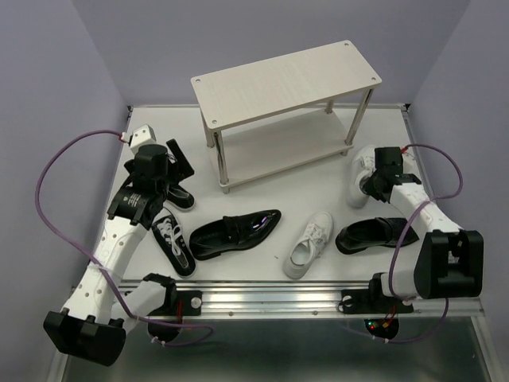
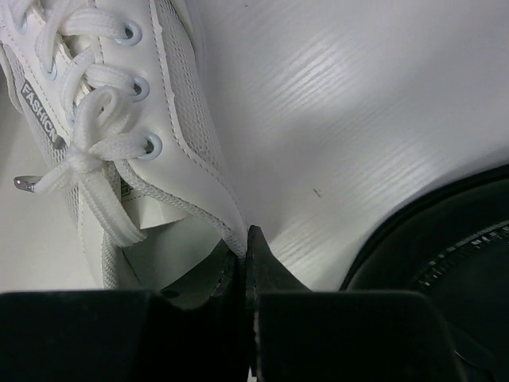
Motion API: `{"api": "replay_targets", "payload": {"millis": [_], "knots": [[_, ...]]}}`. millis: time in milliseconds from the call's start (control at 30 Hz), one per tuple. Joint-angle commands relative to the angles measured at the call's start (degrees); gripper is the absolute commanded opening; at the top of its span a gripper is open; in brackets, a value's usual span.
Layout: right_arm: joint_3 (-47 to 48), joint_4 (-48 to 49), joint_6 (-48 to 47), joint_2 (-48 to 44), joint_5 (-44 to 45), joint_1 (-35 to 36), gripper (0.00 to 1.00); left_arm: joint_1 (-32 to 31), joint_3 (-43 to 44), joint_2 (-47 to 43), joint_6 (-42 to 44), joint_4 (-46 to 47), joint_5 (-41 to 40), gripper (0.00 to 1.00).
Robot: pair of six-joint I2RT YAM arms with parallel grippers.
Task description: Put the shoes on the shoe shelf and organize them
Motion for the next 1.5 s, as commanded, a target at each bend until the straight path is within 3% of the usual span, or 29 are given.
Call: {"api": "replay_targets", "payload": {"millis": [0, 333, 500, 800, 933, 1067, 1300, 1467], "knots": [[5.40, -5.23, -1.64, -6.04, 5.32, -0.40, 0.01, 0.17, 3.94, 0.14, 3.06, -0.31, -0.90, 0.99], [17.25, -20.47, -3.04, -19.14, 8.59, -0.40, 0.01, 0.17, 7.20, -0.37, 6.85, -2.16, -0.11, 0.99], [28.42, -20.47, -11.03, -19.86, 1.32, -0.40, 0.01, 0.26, 7.99, -1.78, 7.03, -2.42, -1.16, 0.99], [59.97, -23.55, -18.07, -4.40, -16.37, -0.40, 0.01, 0.26, 7.55, -3.46, 5.98, -2.59, -1.43, 0.99], [77.00, -24.43, -19.39, 5.86, -29.61, -0.40, 0.01, 0.26, 6.32, -3.89, 4.92, -2.33, -1.60, 0.99], [83.98, -20.58, -18.43, 12.56, -38.77, 2.65, 0.01, 0.35, 5.71, -4.33, 4.04, -2.51, -1.78, 0.99], [90.64, -14.76, -18.52, 21.95, -28.70, 18.73, 0.01, 0.26, 4.65, -5.04, 2.29, -3.47, -3.27, 0.99], [90.15, -10.90, -16.41, 25.14, -20.52, 23.50, 0.01, 0.26, 2.98, -5.83, 0.79, -3.65, -3.27, 0.99]]}}
